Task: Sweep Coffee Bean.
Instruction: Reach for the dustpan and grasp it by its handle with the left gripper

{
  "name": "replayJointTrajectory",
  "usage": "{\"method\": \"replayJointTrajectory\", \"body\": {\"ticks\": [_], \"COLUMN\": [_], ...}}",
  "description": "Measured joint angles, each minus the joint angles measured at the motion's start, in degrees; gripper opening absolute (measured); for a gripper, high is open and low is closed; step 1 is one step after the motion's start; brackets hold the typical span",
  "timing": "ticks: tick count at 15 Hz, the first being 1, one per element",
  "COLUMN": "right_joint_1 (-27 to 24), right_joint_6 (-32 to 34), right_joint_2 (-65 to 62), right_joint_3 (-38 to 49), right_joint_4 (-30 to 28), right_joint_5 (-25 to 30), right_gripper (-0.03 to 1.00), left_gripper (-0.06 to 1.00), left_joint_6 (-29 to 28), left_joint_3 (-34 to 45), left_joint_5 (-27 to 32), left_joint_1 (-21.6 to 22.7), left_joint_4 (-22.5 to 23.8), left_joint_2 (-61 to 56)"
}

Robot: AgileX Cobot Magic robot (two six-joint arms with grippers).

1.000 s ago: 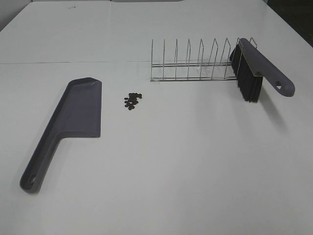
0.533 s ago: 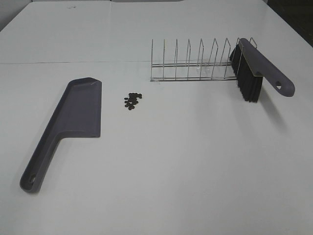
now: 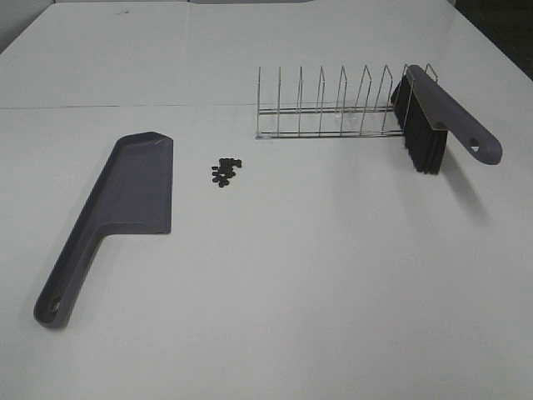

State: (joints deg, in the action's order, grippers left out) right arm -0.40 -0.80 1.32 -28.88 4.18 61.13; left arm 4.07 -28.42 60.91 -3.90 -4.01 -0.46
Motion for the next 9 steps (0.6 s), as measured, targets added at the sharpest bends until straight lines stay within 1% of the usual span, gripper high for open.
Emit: {"method": "replayJointTrajectory", "body": {"ticks": [9], "right_joint_1": [0.00], "right_joint_6": [0.00], "right_joint_2": [0.00], "right_joint_3": [0.00], "right_joint_4": [0.00], "right_joint_5": [0.00], "right_gripper": [0.96], "left_gripper": [0.64], "left_joint_6": [0.00], "left_joint_3": [0.00], "left_joint_5": [0.00], "left_joint_1": [0.00], "left_joint_4": [0.00], "left_joint_2": [0.00]}}
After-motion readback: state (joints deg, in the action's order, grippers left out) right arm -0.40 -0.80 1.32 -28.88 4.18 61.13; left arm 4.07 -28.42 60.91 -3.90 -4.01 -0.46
